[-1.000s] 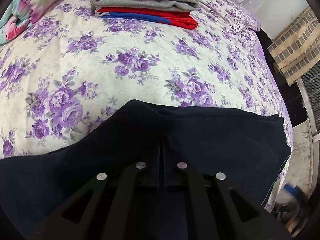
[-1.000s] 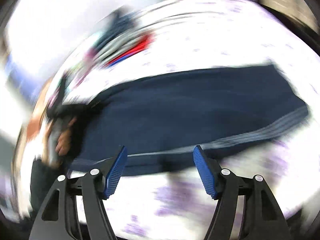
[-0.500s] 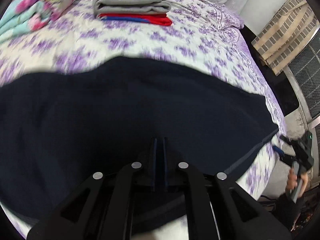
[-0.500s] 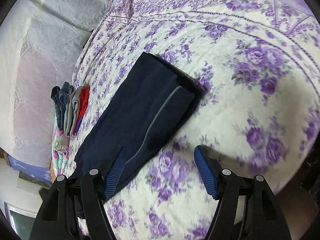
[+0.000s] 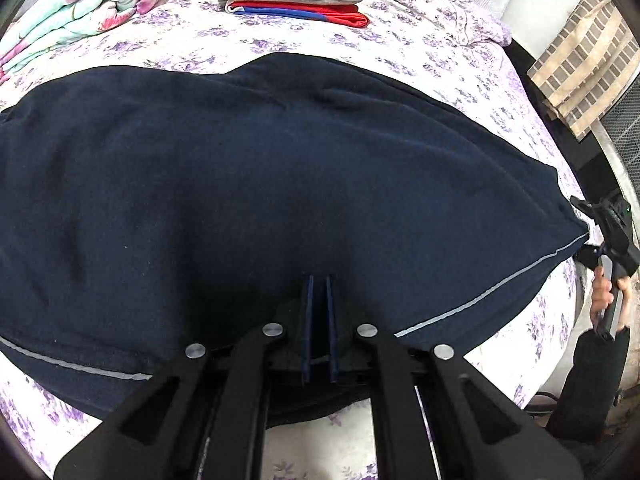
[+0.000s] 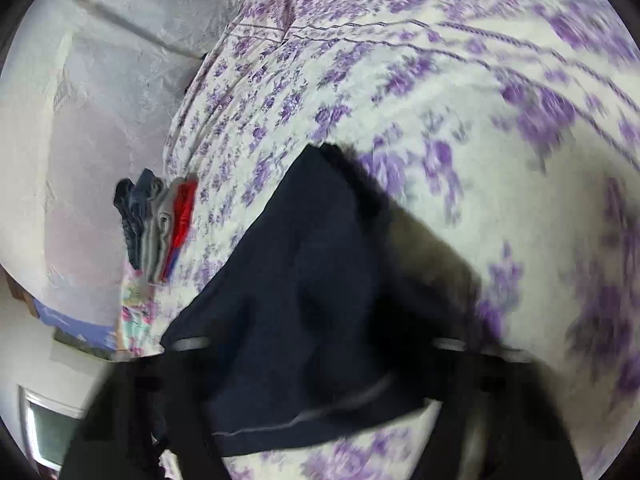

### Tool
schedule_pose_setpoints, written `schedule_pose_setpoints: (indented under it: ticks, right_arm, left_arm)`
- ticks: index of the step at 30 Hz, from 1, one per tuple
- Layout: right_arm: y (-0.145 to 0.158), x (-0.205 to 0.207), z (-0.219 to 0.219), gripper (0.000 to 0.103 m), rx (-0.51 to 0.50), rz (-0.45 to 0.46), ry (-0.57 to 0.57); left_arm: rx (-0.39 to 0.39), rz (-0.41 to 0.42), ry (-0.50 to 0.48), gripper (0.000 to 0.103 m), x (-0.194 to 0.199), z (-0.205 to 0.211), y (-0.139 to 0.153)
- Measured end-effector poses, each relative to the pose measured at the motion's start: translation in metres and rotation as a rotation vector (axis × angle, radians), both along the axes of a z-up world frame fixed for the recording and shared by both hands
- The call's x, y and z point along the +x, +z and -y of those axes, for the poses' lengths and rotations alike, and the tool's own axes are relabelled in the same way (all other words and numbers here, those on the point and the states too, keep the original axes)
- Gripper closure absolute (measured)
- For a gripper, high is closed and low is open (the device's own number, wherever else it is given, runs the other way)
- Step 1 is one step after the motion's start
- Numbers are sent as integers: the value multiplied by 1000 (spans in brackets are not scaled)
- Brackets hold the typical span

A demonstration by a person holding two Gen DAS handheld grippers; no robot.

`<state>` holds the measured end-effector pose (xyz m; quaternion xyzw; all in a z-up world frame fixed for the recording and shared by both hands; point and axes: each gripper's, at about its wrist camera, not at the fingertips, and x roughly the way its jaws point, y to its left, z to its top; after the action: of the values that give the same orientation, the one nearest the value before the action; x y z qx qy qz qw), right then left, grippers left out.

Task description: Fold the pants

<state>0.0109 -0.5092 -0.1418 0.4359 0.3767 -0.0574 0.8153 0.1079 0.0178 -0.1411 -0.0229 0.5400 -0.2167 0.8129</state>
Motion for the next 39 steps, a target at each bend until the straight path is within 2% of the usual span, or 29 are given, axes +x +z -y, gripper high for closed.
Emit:
schedule_pose_setpoints:
  ticks: [2,4,6,8,11,14,18,20,24,26,29,32,35,39]
  right_arm:
    - [-3,0,3,78,32,19,2]
    - [0,-1,1,78,0,23,9]
    - [8,-3,-3,78,-35,27,17]
    - [21,-6,-9,78,-64,59,37]
    - [47,-11,-21,78,-85,129,83]
    - [73,-12,-36,78,-122,178,133]
    - [93,-17,-51,78,-150,219,177]
    - [98,-18,-55,79,-160,232,189]
    - [97,-14,-59,82,-159,225,209]
    - [96,-10,-62,82,-162,216,215]
    - [95,-7,-62,83,-175,198,207]
    - [94,-9,-58,85,-190,187,177]
    - [98,-12,-65,86,-251,182,177]
    - [111,-11,-97,87,-405,167,206]
  left_arm:
    - [0,-3,14,98,-1,0,1]
    - [11,3,18,98,-3,4,6]
    - [-23,-7,-32,98,-2,22,16]
    - [-53,-12,-86,98,-2,45,27]
    - [-105,-5,-189,98,4,103,48]
    - [-140,2,-256,98,13,158,55]
    - [-188,-65,-333,98,18,215,46]
    - [-169,-92,-357,98,17,239,32]
    - [-109,-153,-357,98,13,259,-3]
    - [-123,-150,-347,98,12,256,-4]
    - [-148,-143,-341,98,7,239,11]
    - [-194,-88,-305,98,2,199,34]
    - [-213,-32,-202,98,7,140,53]
    - [-133,86,12,98,11,40,69]
